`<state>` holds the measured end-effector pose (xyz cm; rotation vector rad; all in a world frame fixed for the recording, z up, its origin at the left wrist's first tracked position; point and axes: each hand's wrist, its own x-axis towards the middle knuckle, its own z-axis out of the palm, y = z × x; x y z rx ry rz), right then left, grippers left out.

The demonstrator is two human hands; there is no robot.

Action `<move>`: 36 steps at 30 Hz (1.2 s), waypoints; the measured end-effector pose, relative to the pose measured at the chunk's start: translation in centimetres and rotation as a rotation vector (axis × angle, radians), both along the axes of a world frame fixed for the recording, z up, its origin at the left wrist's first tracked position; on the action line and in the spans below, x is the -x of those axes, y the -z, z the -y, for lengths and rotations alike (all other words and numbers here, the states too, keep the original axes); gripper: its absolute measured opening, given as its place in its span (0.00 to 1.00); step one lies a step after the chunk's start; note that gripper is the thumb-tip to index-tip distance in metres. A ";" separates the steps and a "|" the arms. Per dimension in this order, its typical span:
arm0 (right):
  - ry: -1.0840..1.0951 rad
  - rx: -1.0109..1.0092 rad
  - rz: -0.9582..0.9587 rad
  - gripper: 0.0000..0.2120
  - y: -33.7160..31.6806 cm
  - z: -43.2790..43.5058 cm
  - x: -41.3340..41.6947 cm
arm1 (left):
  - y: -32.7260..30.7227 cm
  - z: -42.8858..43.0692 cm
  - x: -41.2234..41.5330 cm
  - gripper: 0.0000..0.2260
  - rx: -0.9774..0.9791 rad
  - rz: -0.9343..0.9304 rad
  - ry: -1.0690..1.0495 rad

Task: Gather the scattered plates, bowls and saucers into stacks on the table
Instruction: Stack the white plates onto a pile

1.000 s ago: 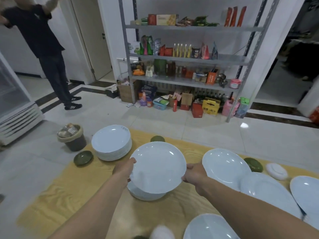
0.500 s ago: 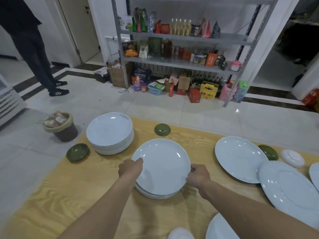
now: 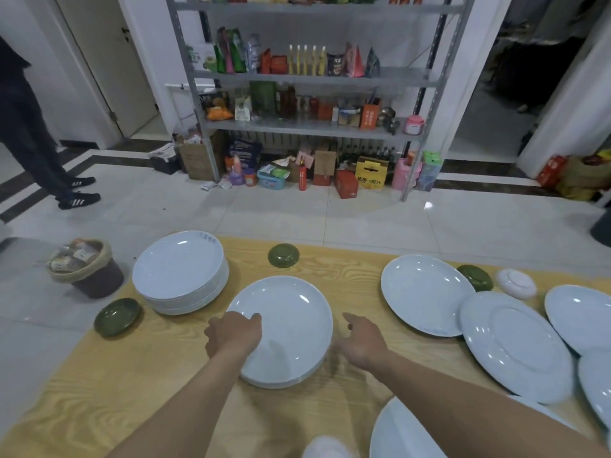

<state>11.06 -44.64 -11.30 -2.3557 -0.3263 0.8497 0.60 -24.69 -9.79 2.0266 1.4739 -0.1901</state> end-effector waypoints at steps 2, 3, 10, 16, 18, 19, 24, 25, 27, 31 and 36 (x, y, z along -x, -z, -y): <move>-0.182 0.143 0.216 0.38 -1.5 2.6 -0.8 | -1.4 1.9 -1.2 0.27 -0.091 -0.002 0.134; -0.252 0.209 0.321 0.38 -2.1 4.2 -1.4 | -2.3 3.2 -2.0 0.27 -0.134 0.006 0.213; -0.282 0.482 0.585 0.42 -8.1 19.5 -5.7 | -9.4 16.6 -9.5 0.28 -0.387 0.122 0.728; -0.139 0.549 0.637 0.40 -13.3 35.6 -8.8 | -14.2 32.5 -14.4 0.28 -0.451 0.221 1.017; -0.086 0.549 0.630 0.39 -14.6 41.0 -9.7 | -15.2 38.0 -15.8 0.28 -0.474 0.232 1.087; -0.060 0.547 0.628 0.39 -15.2 43.6 -10.1 | -15.7 40.7 -16.6 0.28 -0.490 0.235 1.111; 0.071 0.541 0.626 0.39 -17.1 54.8 -10.9 | -18.2 53.0 -20.3 0.26 -0.491 0.296 1.161; 0.089 0.547 0.620 0.39 -17.4 56.7 -11.0 | -18.5 55.1 -20.7 0.26 -0.485 0.310 1.181; 0.132 0.562 0.602 0.38 -18.0 60.1 -10.8 | -18.9 58.9 -21.5 0.26 -0.482 0.331 1.231; 0.236 0.577 0.587 0.37 -18.1 65.7 -10.6 | -18.9 64.4 -23.3 0.27 -0.456 0.364 1.317; 0.383 0.587 0.514 0.36 -18.0 71.7 -9.5 | -18.1 70.3 -25.5 0.26 -0.354 0.398 1.405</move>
